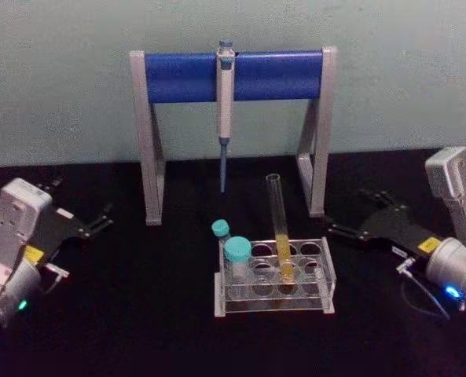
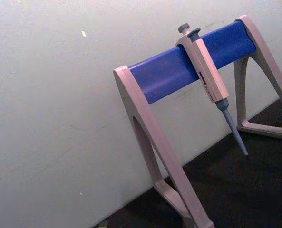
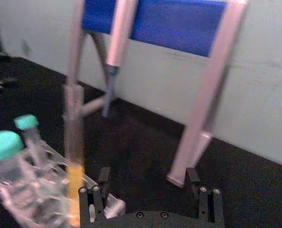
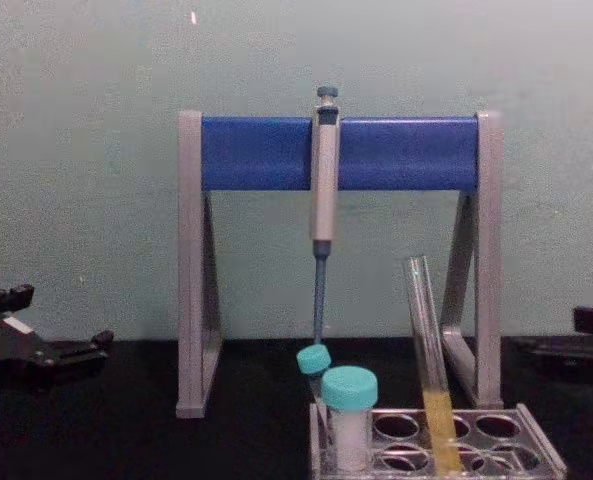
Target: Pick up the test tube from the test tube rack, shake it, then place it back into the test tube rack.
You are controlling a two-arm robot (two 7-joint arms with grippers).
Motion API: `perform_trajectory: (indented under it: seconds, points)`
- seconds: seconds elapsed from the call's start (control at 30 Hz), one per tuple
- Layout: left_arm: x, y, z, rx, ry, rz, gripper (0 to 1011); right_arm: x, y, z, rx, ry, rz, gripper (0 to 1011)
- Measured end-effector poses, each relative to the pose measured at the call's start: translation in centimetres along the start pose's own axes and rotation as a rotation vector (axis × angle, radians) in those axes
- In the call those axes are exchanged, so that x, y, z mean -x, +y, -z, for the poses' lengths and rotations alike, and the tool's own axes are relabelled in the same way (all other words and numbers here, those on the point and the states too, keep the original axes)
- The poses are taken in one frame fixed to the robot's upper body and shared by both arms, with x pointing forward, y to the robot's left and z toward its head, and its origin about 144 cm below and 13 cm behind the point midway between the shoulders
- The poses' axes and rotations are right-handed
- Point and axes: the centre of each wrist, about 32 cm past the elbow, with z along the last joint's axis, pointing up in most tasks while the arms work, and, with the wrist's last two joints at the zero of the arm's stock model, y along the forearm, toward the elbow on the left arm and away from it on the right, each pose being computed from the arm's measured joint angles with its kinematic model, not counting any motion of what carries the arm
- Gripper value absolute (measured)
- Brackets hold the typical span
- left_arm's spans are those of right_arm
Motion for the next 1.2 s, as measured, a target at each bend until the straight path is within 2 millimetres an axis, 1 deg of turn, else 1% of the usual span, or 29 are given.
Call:
perform_trajectory:
  seconds: [0.23,0.43,0.63,0.83,1.2]
  points:
    - [0.0,0.0,0.0,0.000,0.000,0.000,1010,0.2,1.2,-1.5,-0.004,0.029,-0.105,1000]
    - [0.0,0.0,0.0,0.000,0.000,0.000,1010,0.6,2.9,-2.3,0.011,0.016,-0.188,1000]
    - [0.0,0.0,0.0,0.000,0.000,0.000,1010,0.8,4.3,-2.4,0.040,0.006,-0.232,1000]
    - [0.0,0.0,0.0,0.000,0.000,0.000,1010,0.9,5.6,-2.0,0.064,0.015,-0.260,1000]
    - [0.0,0.0,0.0,0.000,0.000,0.000,1010,1.2,6.1,-1.8,0.085,0.028,-0.264,1000]
